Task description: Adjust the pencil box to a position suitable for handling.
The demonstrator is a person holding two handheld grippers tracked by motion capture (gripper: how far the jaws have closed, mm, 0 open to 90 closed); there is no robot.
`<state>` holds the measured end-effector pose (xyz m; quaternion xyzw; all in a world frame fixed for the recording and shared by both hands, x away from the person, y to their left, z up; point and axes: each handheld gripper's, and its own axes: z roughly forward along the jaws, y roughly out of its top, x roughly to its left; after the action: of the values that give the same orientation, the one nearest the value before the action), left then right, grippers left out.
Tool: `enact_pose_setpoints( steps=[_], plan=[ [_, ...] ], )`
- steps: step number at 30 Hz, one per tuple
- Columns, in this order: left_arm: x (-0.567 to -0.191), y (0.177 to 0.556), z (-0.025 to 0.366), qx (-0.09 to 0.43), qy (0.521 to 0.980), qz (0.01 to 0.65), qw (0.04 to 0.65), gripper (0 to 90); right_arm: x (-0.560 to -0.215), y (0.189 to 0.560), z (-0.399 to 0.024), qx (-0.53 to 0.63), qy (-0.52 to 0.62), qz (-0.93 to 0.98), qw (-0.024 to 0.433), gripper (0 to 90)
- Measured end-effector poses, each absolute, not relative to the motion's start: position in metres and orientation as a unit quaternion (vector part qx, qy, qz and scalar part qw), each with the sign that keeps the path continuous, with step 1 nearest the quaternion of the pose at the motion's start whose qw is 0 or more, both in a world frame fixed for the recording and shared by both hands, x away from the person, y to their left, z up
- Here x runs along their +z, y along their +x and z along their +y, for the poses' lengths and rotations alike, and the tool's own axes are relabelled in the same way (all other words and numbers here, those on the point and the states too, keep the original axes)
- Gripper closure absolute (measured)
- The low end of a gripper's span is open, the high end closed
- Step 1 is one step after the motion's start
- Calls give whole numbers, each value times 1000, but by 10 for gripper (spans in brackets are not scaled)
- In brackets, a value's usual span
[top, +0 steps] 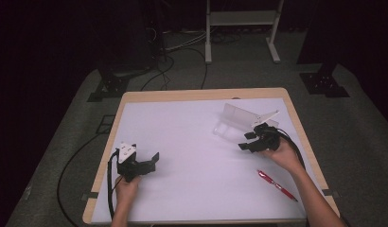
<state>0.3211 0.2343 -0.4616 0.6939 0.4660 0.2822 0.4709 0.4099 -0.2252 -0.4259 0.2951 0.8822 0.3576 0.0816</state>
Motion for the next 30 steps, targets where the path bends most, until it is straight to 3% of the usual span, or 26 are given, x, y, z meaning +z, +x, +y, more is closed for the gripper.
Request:
enact_pose_setpoints(
  steps=[30],
  plan=[
    [-462, 321, 234, 282, 693, 467, 471, 0, -449, 430, -219, 309, 310, 895, 81, 663]
  ],
)
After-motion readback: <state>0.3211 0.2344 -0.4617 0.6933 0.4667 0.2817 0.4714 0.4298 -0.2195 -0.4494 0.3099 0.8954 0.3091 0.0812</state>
